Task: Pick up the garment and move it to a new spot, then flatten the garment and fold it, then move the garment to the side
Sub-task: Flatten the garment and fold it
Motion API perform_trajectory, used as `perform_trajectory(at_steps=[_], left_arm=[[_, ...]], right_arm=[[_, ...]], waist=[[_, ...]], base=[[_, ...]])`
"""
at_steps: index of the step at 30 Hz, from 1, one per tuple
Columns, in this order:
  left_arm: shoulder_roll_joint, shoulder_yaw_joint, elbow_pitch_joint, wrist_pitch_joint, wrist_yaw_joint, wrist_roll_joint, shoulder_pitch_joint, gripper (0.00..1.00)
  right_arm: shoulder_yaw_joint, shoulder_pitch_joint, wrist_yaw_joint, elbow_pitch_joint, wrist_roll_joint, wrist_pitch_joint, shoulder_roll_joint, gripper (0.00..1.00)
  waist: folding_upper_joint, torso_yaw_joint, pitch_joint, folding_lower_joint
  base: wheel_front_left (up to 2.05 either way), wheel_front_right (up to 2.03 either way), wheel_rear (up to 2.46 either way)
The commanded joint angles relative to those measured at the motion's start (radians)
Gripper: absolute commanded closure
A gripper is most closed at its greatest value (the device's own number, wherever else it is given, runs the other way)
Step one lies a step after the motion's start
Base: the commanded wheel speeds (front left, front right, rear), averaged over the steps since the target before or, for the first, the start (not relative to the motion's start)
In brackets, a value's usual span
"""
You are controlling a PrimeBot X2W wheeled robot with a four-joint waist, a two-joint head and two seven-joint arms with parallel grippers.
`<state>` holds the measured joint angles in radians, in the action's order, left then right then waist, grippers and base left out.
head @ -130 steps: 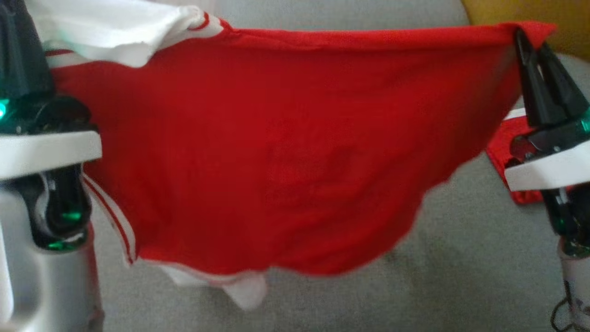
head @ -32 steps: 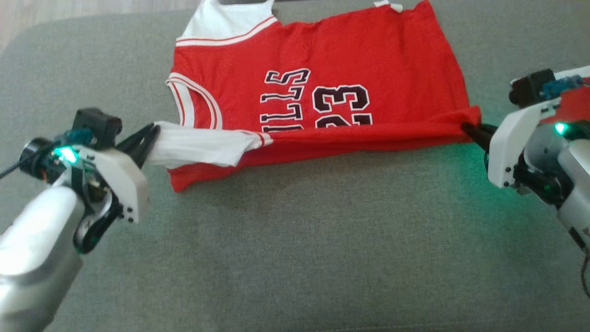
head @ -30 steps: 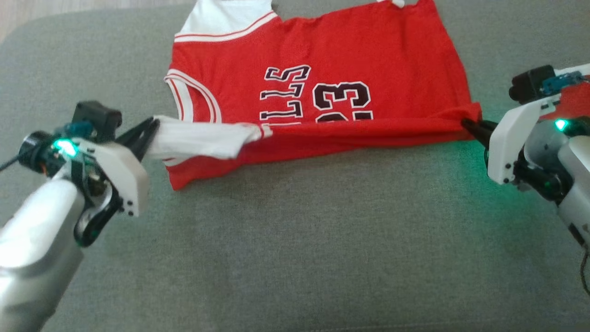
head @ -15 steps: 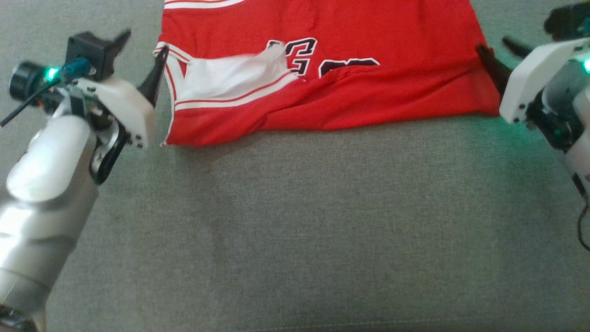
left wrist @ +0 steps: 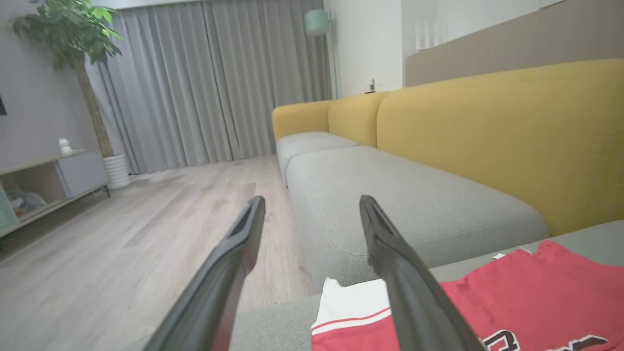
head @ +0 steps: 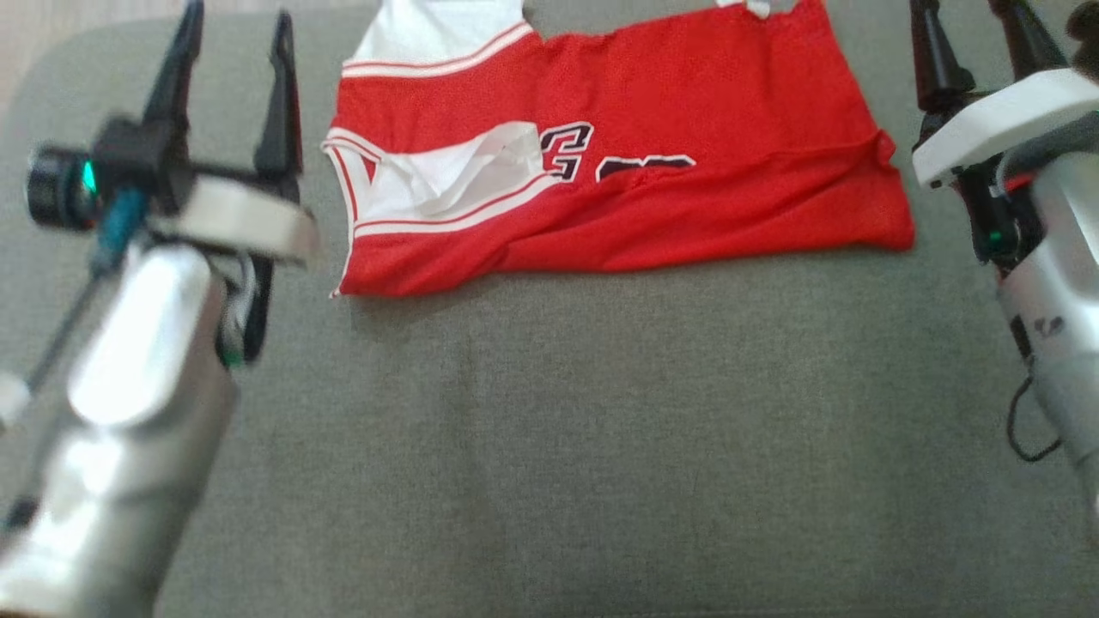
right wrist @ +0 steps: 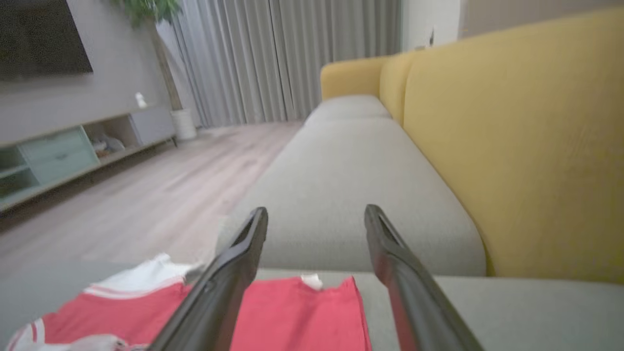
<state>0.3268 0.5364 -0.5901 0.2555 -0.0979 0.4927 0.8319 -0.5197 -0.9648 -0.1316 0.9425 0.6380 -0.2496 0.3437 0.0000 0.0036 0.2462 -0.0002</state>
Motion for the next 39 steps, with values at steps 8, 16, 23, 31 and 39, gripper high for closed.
perform_trajectory(at_steps=[8, 16, 23, 31, 39], left_arm=[[-0.018, -0.204, 0.307, 0.006, -0.067, -0.113, -0.329, 0.00], [-0.133, -0.320, 0.400, 0.006, -0.037, -0.200, -0.601, 0.00], [-0.159, -0.351, 0.343, 0.006, 0.028, -0.256, -0.571, 0.00], [-0.150, -0.329, 0.075, -0.030, 0.070, -0.264, -0.436, 0.00], [-0.153, -0.323, -0.055, -0.019, 0.106, -0.246, -0.339, 0.00]], right_arm=[[0.350, 0.397, 0.001, -0.436, -0.322, -0.012, -0.169, 0.00], [0.477, 0.728, 0.001, -0.649, -0.450, -0.012, -0.291, 0.00], [0.455, 0.732, 0.001, -0.678, -0.412, -0.012, -0.293, 0.00], [0.431, 0.716, 0.001, -0.672, -0.398, -0.012, -0.293, 0.00], [0.424, 0.697, 0.001, -0.666, -0.383, -0.012, -0.293, 0.00]], waist=[[0.0000, -0.007, -0.070, 0.0002], [0.0000, -0.019, -0.086, 0.0002], [0.0000, -0.033, -0.049, 0.0002], [0.0000, -0.053, 0.010, 0.0002], [0.0000, -0.082, 0.052, 0.0002]], base=[[0.00, 0.00, 0.00], [0.00, 0.00, 0.00], [0.00, 0.00, 0.00], [0.00, 0.00, 0.00], [0.00, 0.00, 0.00]])
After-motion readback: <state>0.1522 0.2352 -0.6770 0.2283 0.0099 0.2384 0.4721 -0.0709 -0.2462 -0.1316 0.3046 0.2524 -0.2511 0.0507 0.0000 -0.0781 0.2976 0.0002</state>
